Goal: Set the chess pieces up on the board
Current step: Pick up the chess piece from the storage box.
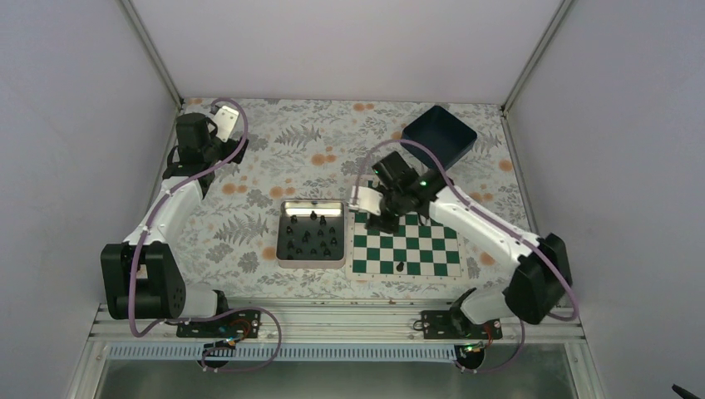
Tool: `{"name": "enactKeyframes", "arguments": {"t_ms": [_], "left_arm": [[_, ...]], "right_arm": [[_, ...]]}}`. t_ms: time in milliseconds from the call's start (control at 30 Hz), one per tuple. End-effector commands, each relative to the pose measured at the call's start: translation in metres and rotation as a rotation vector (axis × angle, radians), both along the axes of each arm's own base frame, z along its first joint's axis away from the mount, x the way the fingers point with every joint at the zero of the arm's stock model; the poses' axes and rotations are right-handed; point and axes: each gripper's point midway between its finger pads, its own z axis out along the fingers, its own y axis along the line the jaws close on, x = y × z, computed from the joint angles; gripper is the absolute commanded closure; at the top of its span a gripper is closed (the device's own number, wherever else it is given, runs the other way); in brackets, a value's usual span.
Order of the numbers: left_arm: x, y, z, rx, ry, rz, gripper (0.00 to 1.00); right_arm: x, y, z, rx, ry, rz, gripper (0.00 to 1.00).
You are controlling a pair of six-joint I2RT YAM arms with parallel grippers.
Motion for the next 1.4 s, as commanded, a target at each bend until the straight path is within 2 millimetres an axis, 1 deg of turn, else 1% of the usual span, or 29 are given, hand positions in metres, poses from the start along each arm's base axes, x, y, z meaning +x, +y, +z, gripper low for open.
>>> {"name": "enactKeyframes", "arguments": {"t_ms": [0, 67, 100, 167, 267, 367, 433, 833, 1100, 1233, 1367], "left_arm": [[0.000, 0.000, 0.015, 0.001, -0.043, -0.006, 0.00], [-0.001, 0.000, 0.016, -0.001, -0.045, -0.008, 0.00], [-0.001, 0.000, 0.016, -0.001, -0.045, -0.006, 0.00], [-0.001, 0.001, 0.017, 0.003, -0.046, -0.003, 0.00], [-0.001, -0.001, 0.019, -0.001, -0.046, -0.011, 0.00], [-0.002, -0.002, 0.022, -0.006, -0.049, -0.016, 0.00], [-0.002, -0.002, 0.024, -0.008, -0.052, -0.014, 0.00], [-0.003, -0.001, 0.027, -0.009, -0.065, -0.012, 0.00], [-0.003, -0.001, 0.026, -0.005, -0.066, -0.011, 0.00], [-0.004, -0.001, 0.026, -0.006, -0.066, -0.013, 0.00], [-0.004, -0.002, 0.027, -0.008, -0.068, -0.017, 0.00]], "right_arm": [[0.026, 0.064, 0.025, 0.115, -0.075, 0.053, 0.50], [0.036, 0.088, 0.027, 0.130, -0.094, 0.069, 0.53], [0.039, 0.098, 0.023, 0.129, -0.094, 0.079, 0.53], [0.045, 0.113, 0.003, 0.090, -0.071, 0.095, 0.54], [0.046, 0.127, -0.026, 0.029, -0.026, 0.116, 0.54], [0.047, 0.133, -0.049, -0.009, -0.006, 0.124, 0.53], [0.049, 0.134, -0.057, -0.019, -0.008, 0.119, 0.50], [0.054, 0.141, -0.076, -0.022, -0.005, 0.123, 0.50], [0.062, 0.151, -0.087, -0.022, 0.002, 0.123, 0.54], [0.062, 0.152, -0.090, -0.022, 0.003, 0.125, 0.57], [0.063, 0.150, -0.096, -0.042, 0.005, 0.121, 0.63]]}}
